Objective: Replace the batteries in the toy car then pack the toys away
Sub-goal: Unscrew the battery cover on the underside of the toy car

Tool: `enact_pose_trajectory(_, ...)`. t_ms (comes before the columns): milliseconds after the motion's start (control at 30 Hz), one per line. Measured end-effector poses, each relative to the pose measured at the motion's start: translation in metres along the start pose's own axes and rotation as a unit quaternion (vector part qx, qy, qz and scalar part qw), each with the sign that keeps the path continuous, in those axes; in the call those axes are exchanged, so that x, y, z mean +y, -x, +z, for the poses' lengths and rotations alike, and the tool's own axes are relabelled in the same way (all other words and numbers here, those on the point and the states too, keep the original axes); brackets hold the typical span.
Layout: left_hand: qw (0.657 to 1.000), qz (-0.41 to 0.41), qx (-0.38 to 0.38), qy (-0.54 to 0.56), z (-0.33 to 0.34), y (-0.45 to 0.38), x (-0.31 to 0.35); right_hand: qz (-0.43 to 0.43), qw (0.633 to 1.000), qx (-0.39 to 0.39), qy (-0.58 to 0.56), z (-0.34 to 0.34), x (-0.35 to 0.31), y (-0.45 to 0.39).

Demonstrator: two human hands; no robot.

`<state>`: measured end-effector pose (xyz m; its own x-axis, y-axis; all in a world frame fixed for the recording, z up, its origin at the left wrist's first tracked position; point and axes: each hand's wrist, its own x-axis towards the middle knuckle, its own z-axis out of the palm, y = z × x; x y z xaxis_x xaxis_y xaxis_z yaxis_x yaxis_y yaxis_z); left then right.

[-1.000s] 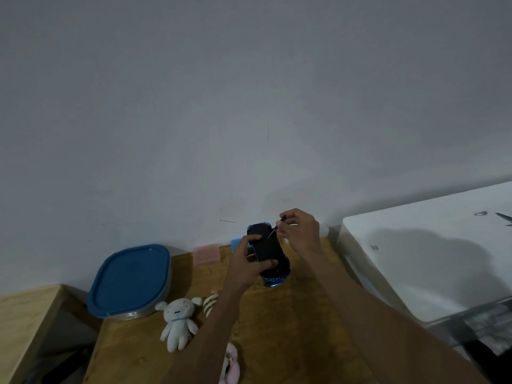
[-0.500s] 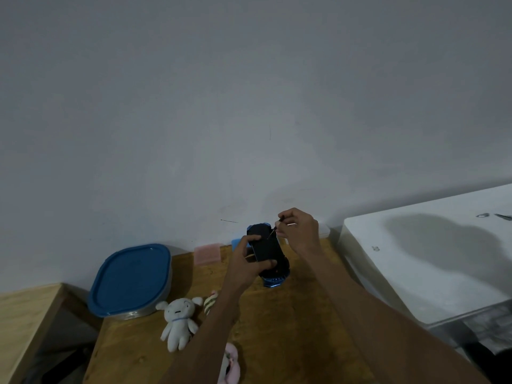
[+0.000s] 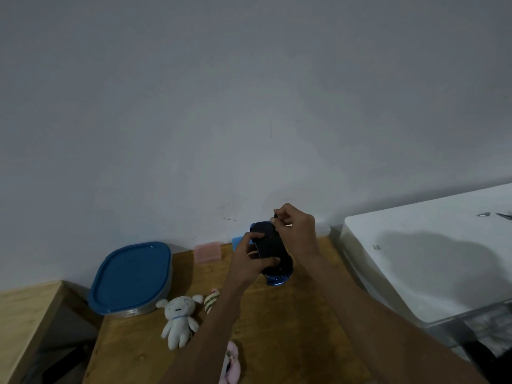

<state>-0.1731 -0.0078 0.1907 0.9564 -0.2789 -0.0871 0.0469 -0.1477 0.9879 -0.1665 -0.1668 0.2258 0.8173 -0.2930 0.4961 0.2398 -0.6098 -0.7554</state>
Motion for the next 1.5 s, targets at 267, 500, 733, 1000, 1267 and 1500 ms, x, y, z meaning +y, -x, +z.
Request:
enact_pose_trajectory(267,1.0,0.007,0.006,-0.009,0.001,0.001,0.004,0.003,1.0,0.018,-0.014,0.0,-0.003,0.002)
enact_pose_trajectory(500,1.0,0.006,0.007,0.003,0.003,-0.001,0.006,-0.023,0.999,0.035,0.002,-0.001,-0.008,-0.001)
enact_pose_trajectory(733,1.0,-0.001,0.01,0.012,0.007,0.002,0.01,-0.035,0.998,0.054,0.017,-0.003,-0.012,0.0)
enact_pose_trajectory(1000,0.999,-0.006,0.014,0.03,0.004,0.008,0.014,-0.024,0.998,0.058,0.031,-0.007,-0.015,0.004)
enact_pose_trajectory(1267,1.0,-0.003,0.011,0.019,0.007,0.011,0.018,-0.002,0.999,0.053,0.008,-0.007,-0.022,0.004)
enact_pose_trajectory(1500,1.0,-0.009,0.011,0.005,0.009,0.011,0.018,-0.013,0.998,0.055,-0.006,-0.006,-0.021,0.006)
